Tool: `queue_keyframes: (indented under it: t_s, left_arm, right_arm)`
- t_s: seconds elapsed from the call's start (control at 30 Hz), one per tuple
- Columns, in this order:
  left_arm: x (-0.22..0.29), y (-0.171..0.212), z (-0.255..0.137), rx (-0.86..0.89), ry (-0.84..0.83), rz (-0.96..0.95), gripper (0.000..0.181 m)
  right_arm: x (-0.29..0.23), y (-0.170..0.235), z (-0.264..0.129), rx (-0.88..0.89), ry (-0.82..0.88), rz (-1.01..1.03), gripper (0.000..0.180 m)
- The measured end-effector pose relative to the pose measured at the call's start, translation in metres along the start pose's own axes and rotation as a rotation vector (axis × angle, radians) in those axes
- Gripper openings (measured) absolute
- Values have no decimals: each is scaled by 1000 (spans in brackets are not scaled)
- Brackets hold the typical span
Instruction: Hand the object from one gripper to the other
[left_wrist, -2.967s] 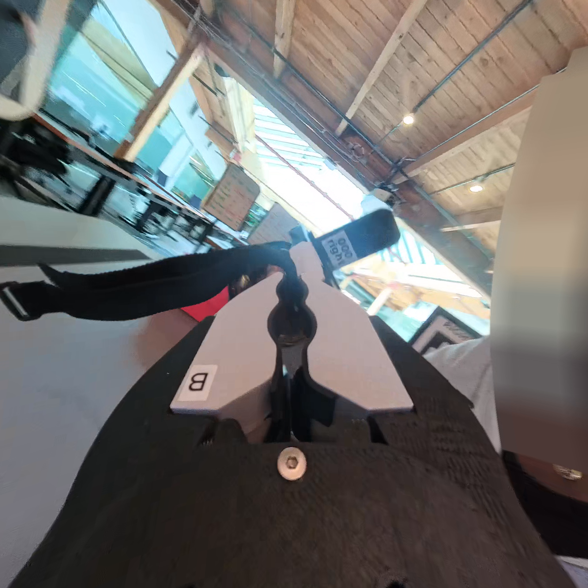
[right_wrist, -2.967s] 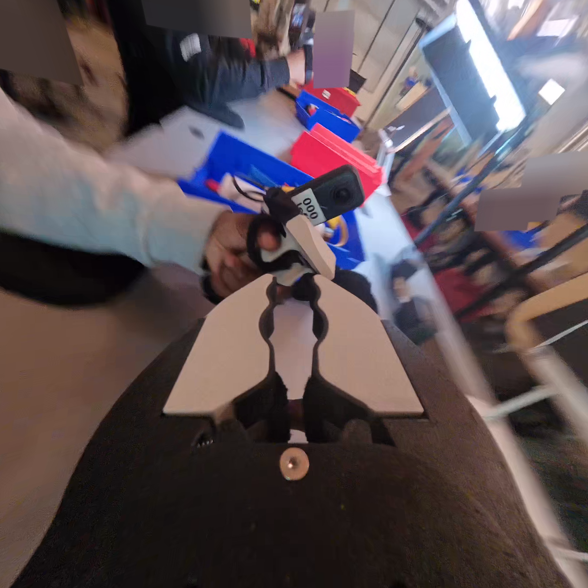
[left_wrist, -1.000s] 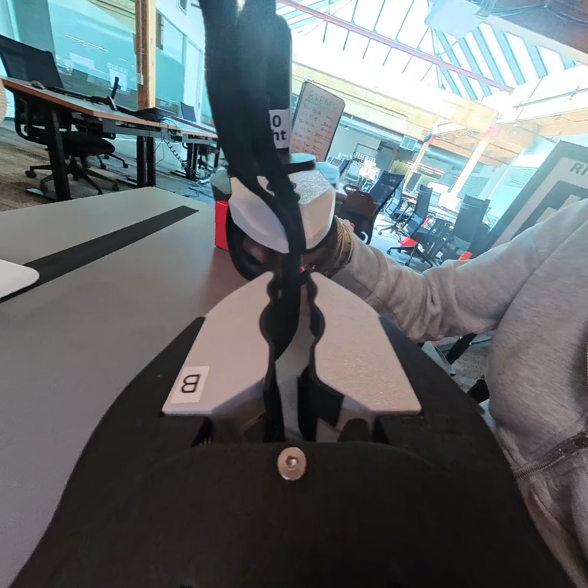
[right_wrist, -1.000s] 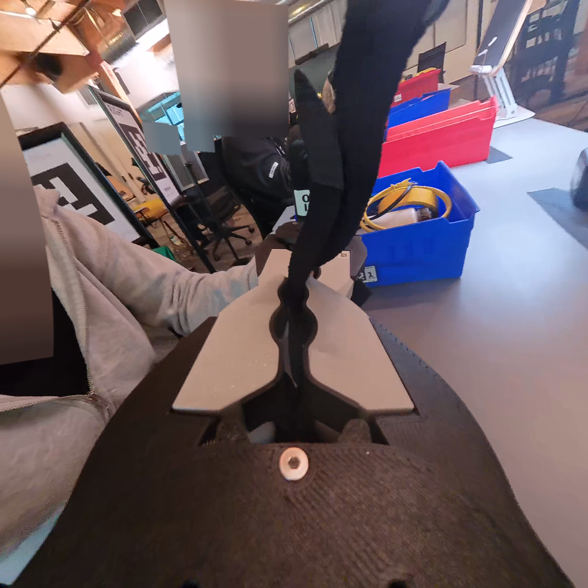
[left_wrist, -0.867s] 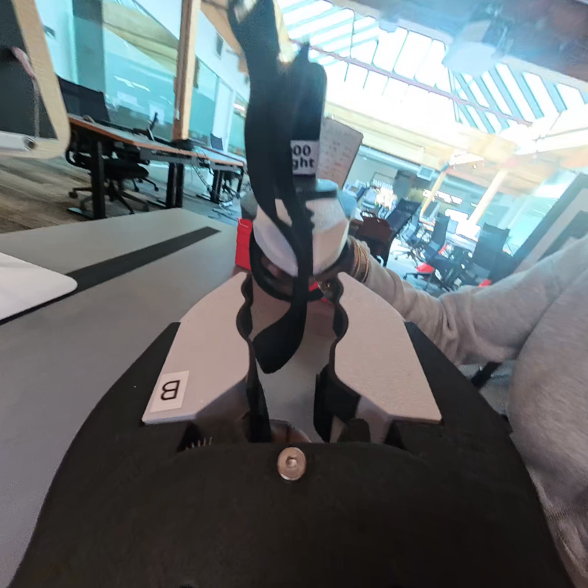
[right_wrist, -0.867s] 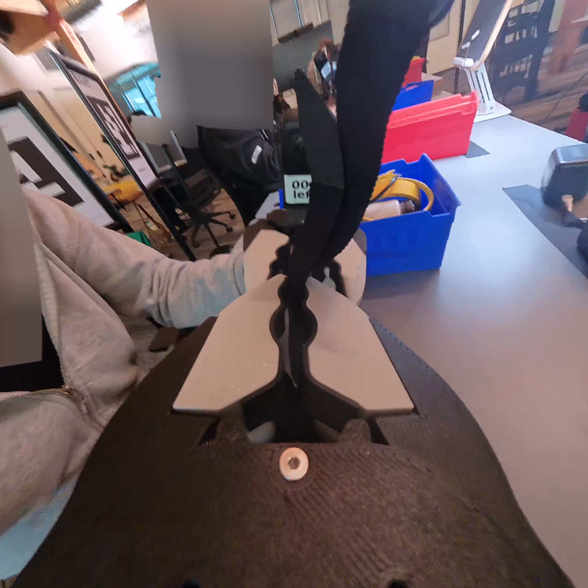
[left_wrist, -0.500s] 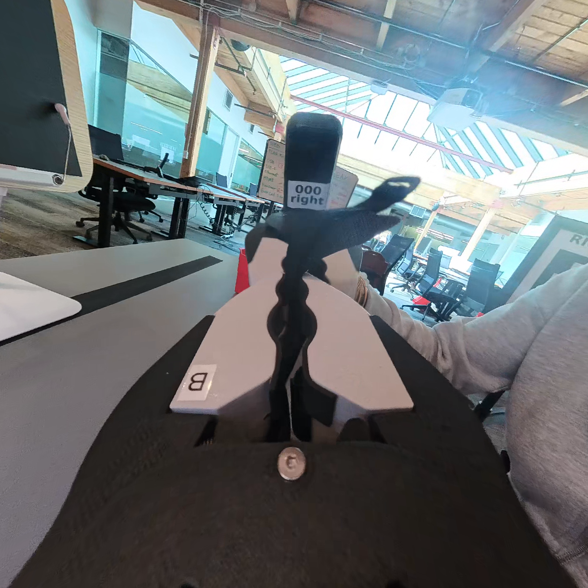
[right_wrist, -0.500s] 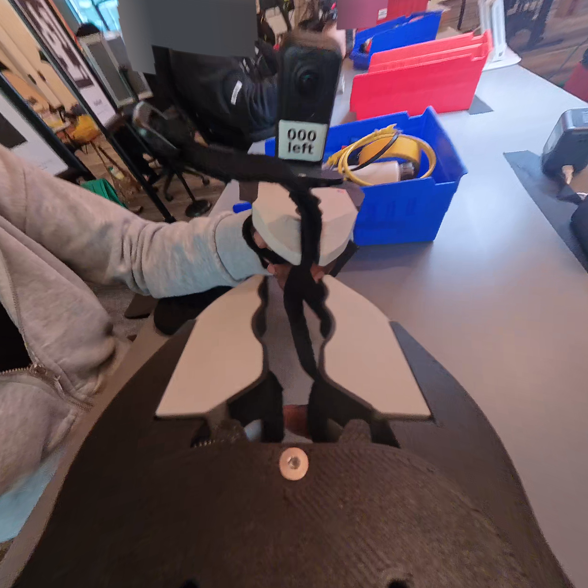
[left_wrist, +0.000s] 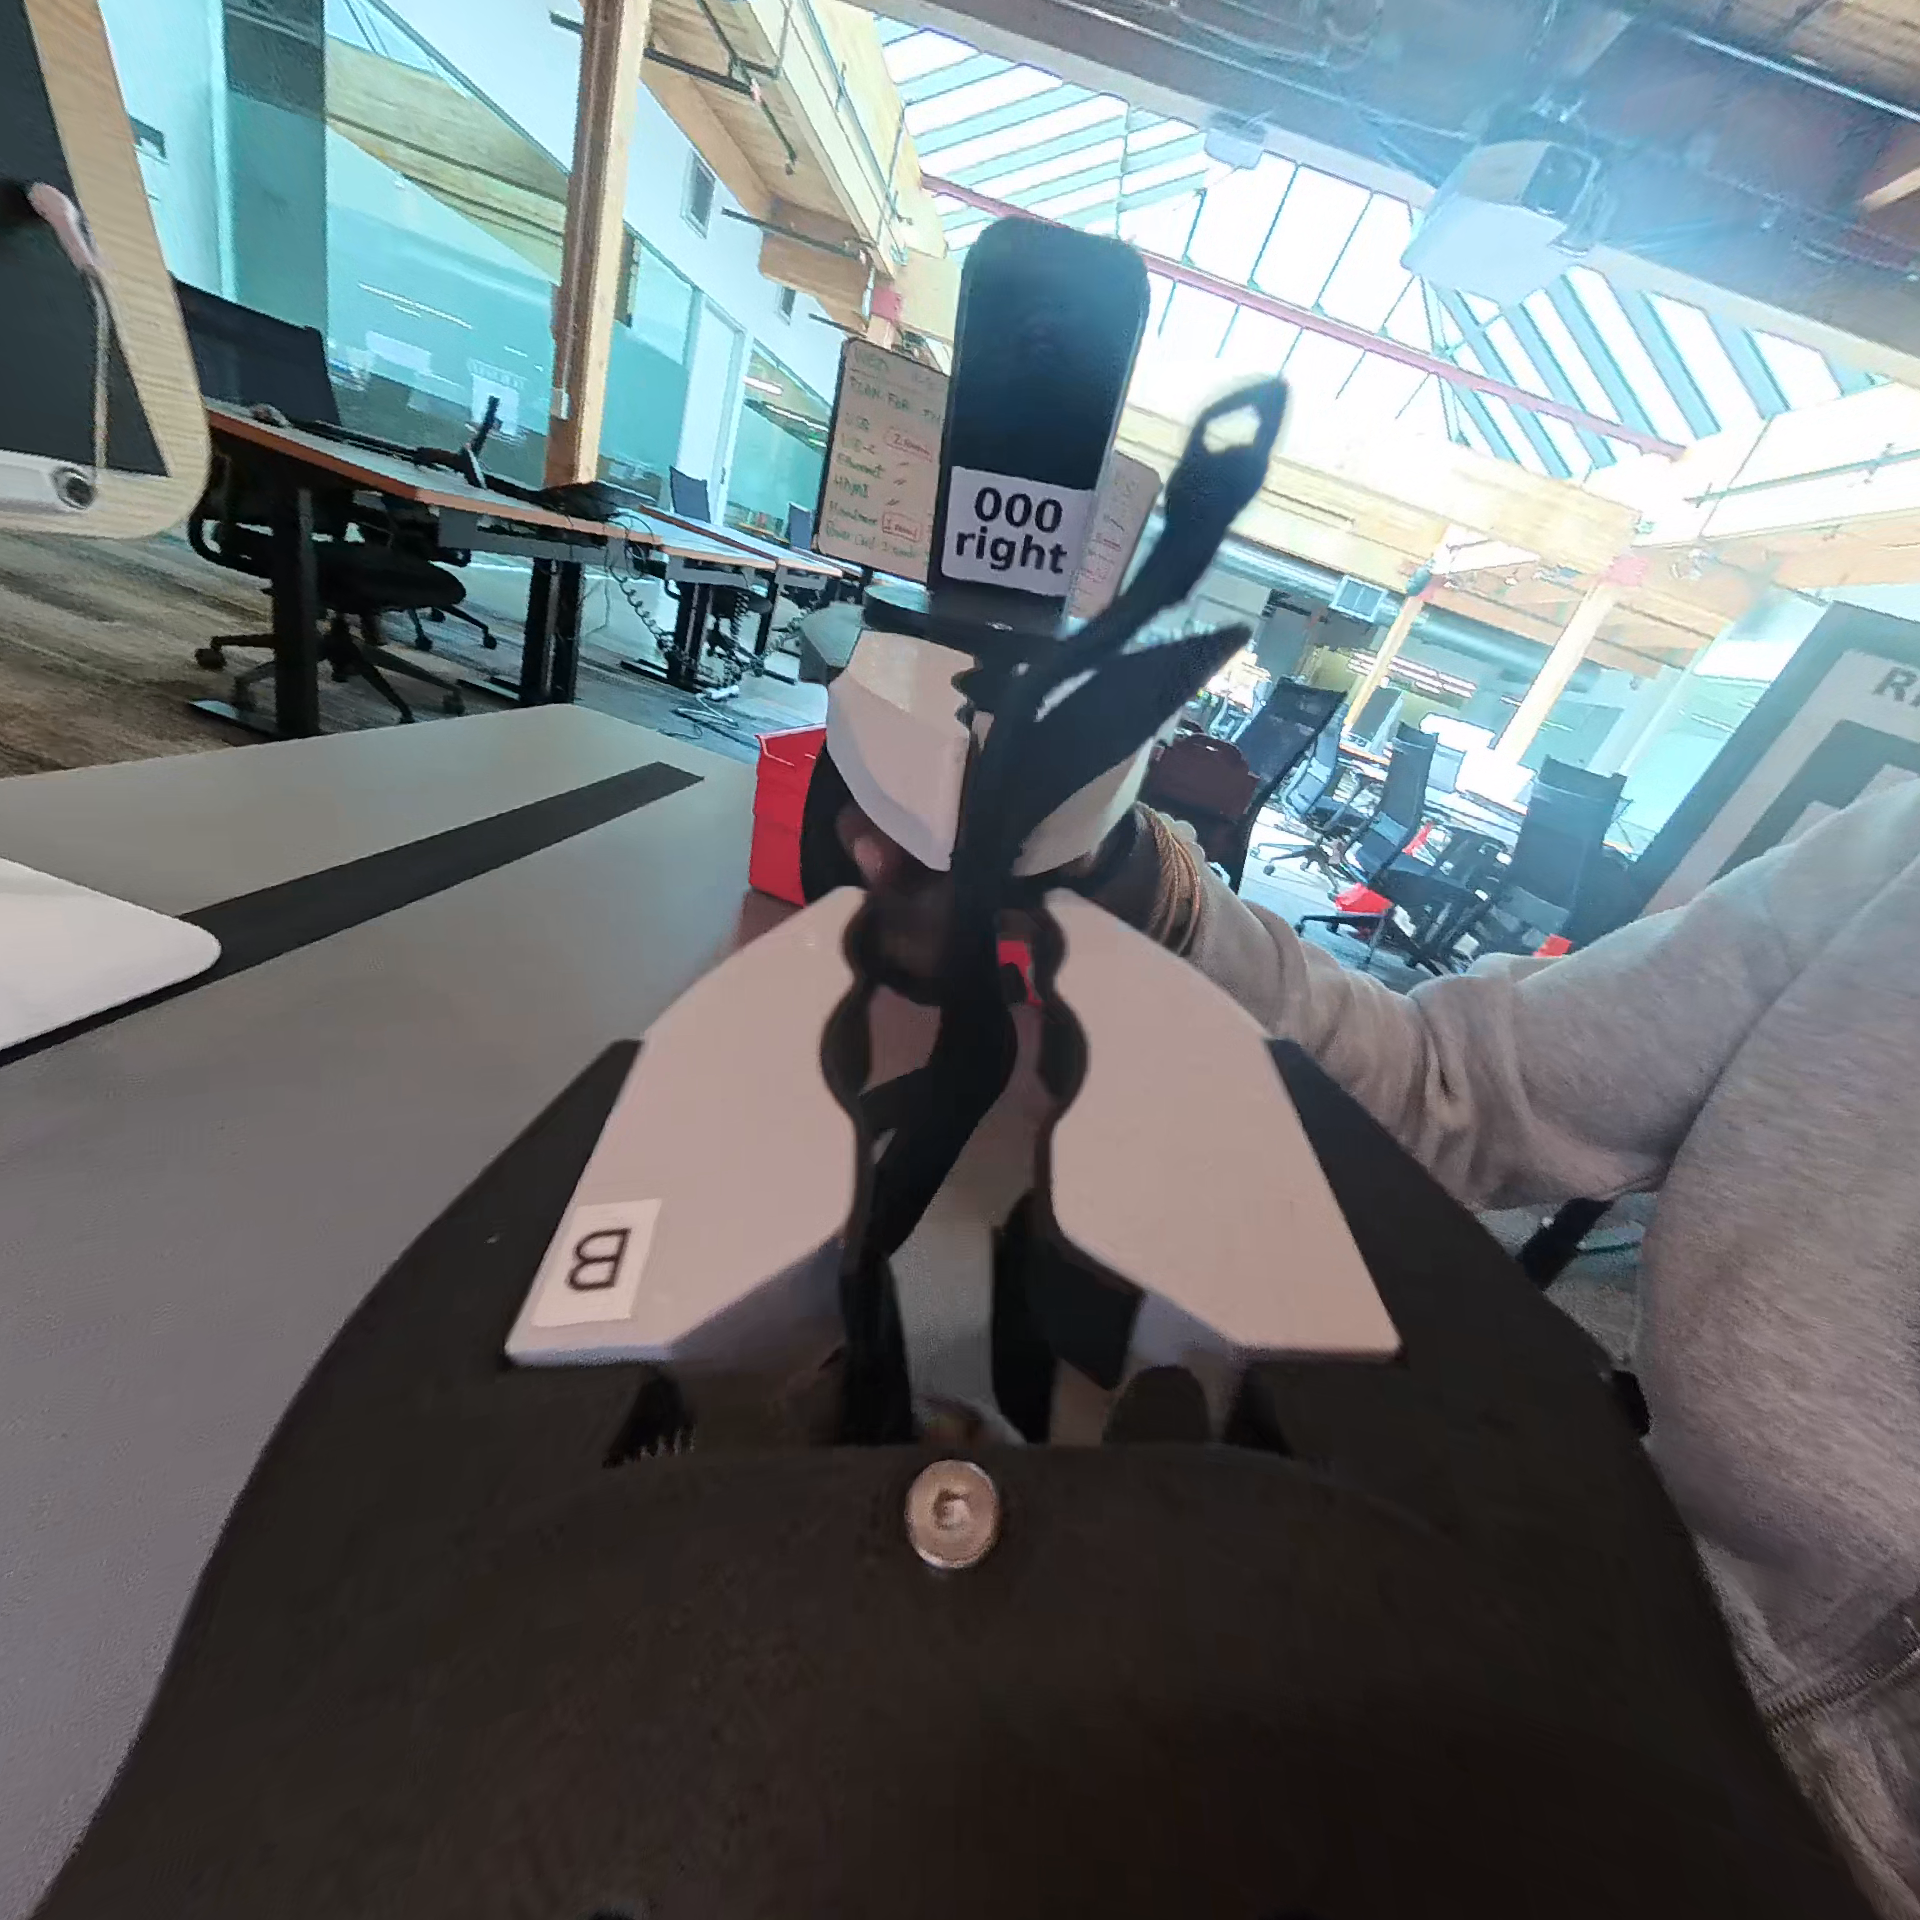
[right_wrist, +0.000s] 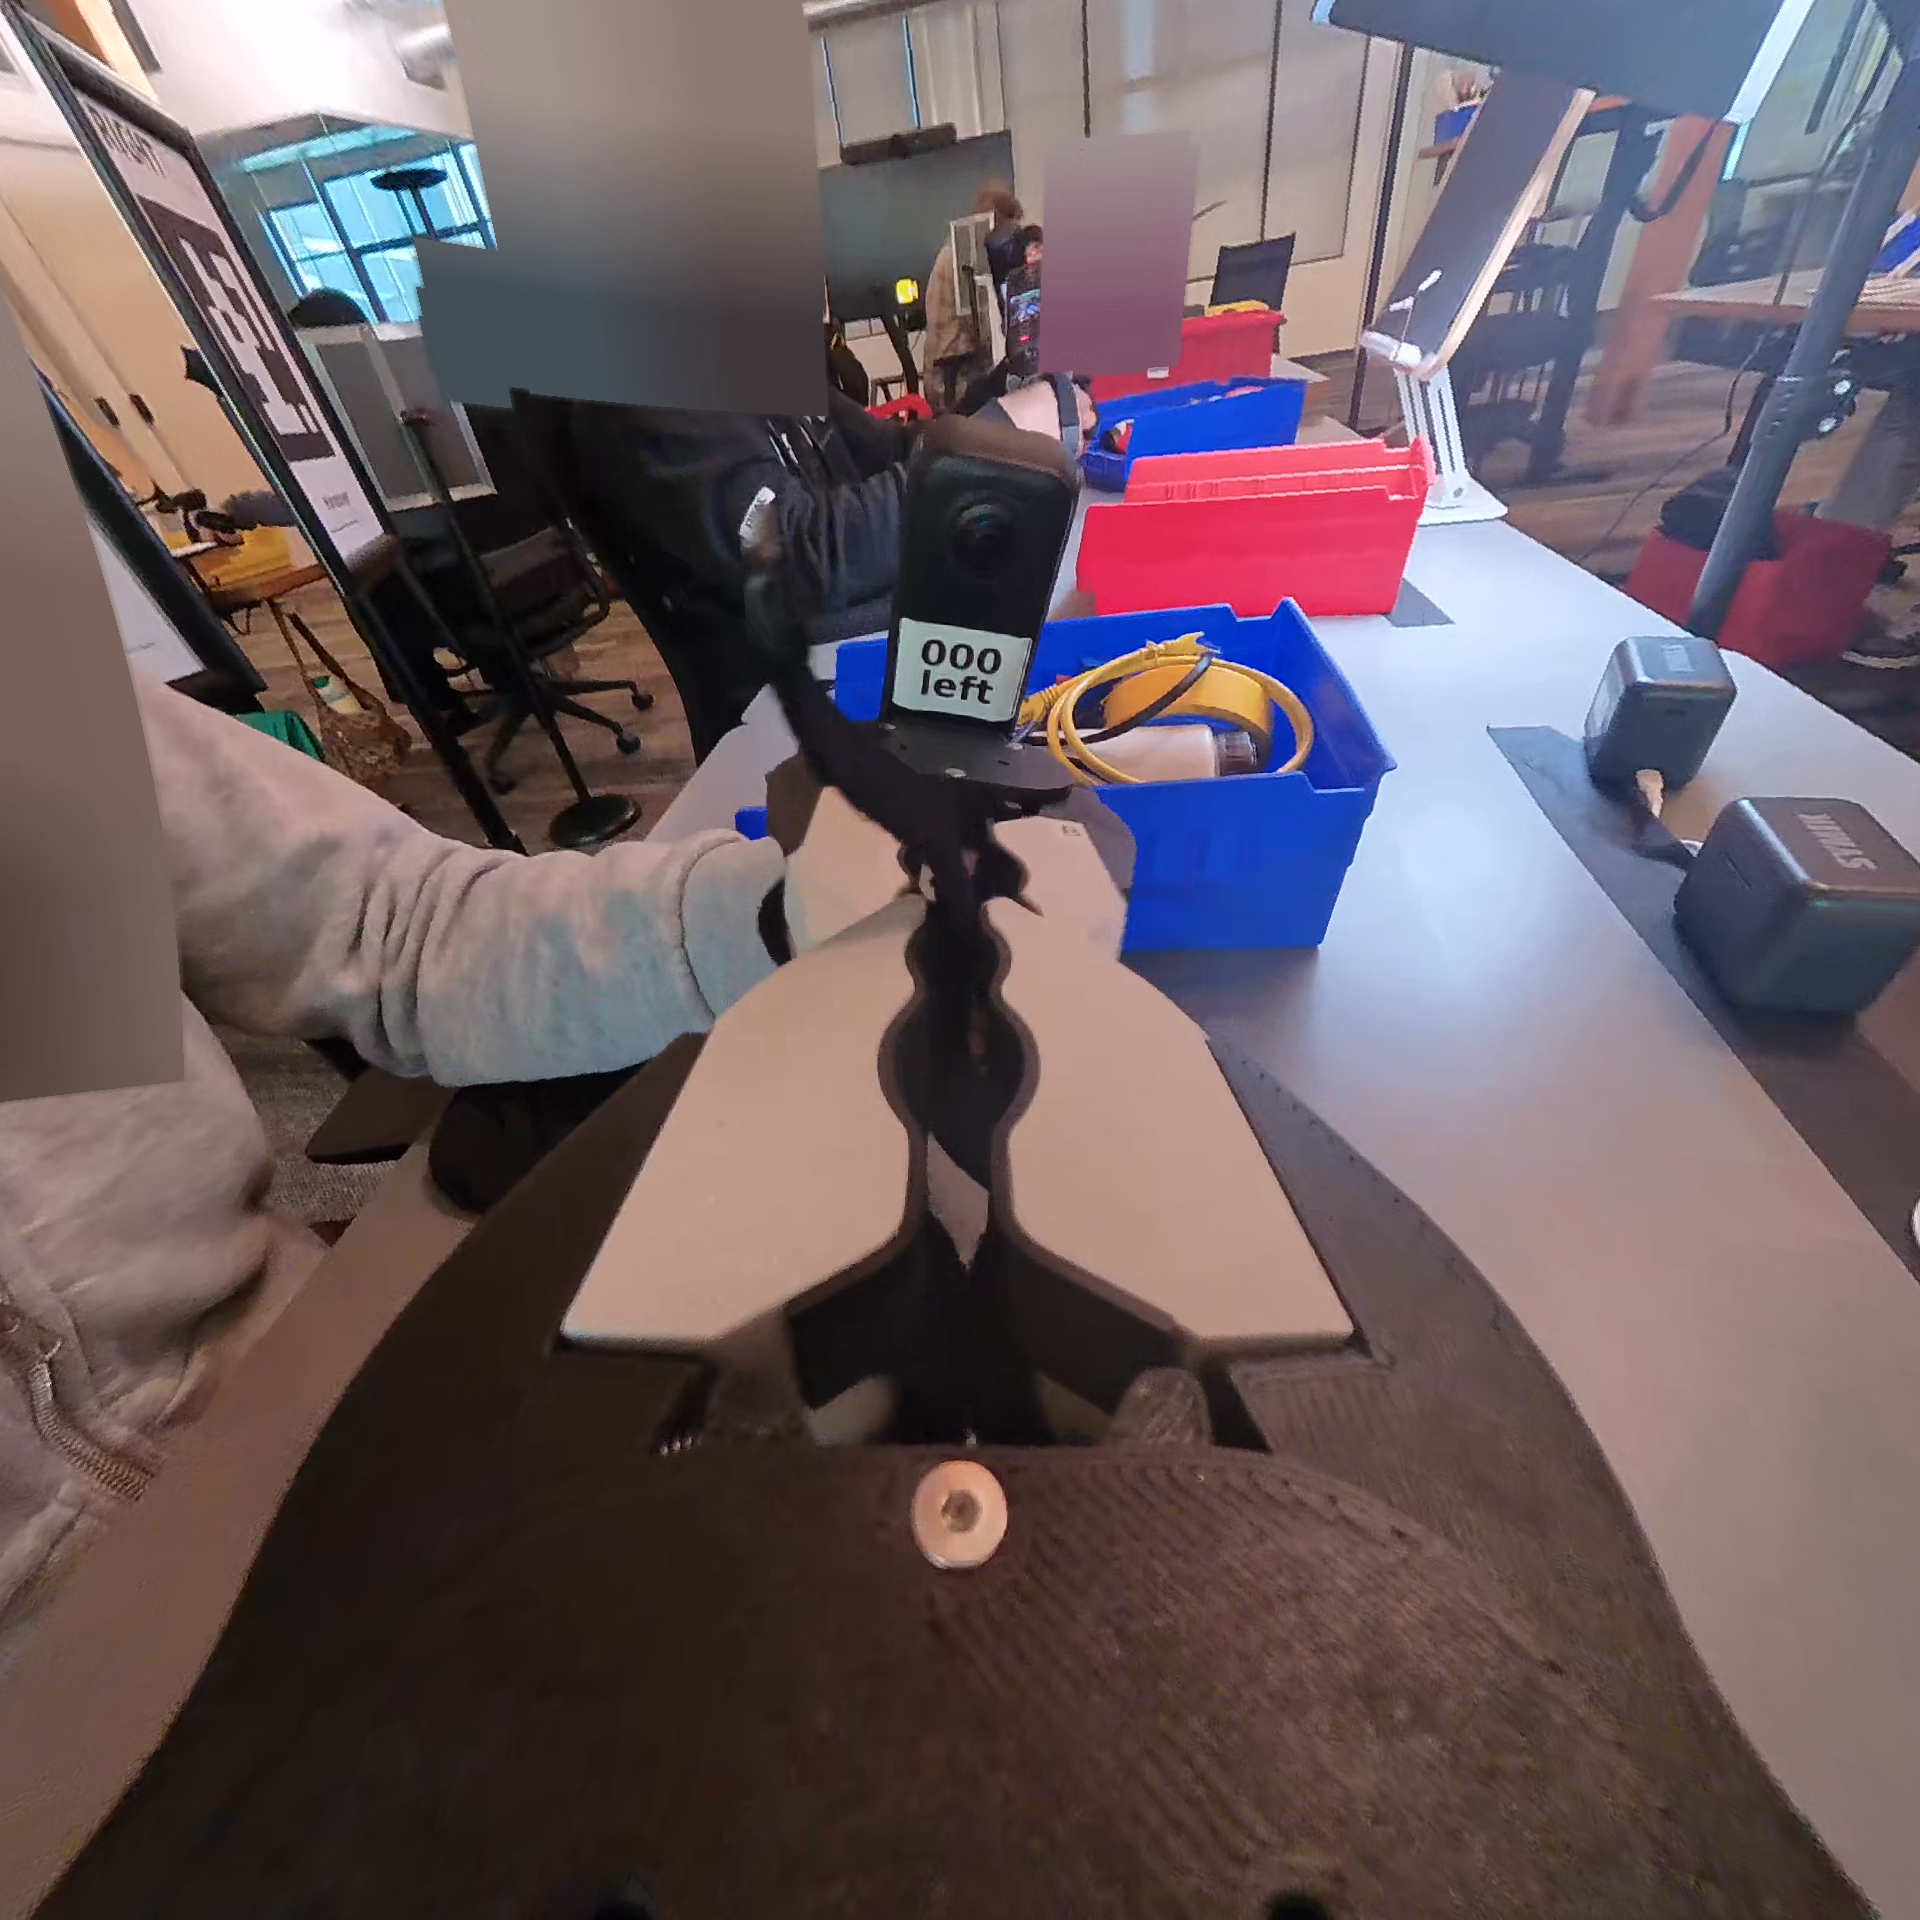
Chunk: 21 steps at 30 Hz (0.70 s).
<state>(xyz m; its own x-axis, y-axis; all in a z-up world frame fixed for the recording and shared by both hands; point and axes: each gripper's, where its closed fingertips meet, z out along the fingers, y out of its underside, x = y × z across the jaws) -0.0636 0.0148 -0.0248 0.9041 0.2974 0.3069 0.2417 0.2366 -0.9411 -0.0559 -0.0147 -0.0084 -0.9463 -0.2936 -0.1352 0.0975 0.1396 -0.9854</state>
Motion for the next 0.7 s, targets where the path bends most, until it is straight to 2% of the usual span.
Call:
queue_keyframes:
  t_s: [0.07,0.17,0.23,0.3,0.33,0.43,0.53,0.7]
  left_arm:
    - [-3,-6,-3,31,-19,4,48]
    - [0,-15,-7,91,-9,17,50]
    - [2,-15,-7,87,6,32,36]
    - [9,-13,-7,79,45,60,9]
    - [8,-13,-7,74,38,69,5]
    - [9,-12,-6,60,34,75,4]
    - [7,-13,-7,67,34,57,3]
    - [5,-8,-6,38,28,49,3]
  right_arm:
    - [1,2,-1,-16,2,8,6]
    - [0,12,1,-74,-16,45,6]
    - [-3,20,6,-115,-42,70,6]
    - [-6,26,10,-145,-61,83,6]
    - [-6,27,11,-151,-67,85,6]
    - [-7,28,9,-157,-75,87,8]
    - [-3,20,5,-115,-52,91,28]
    - [-1,-1,-2,8,-32,78,37]
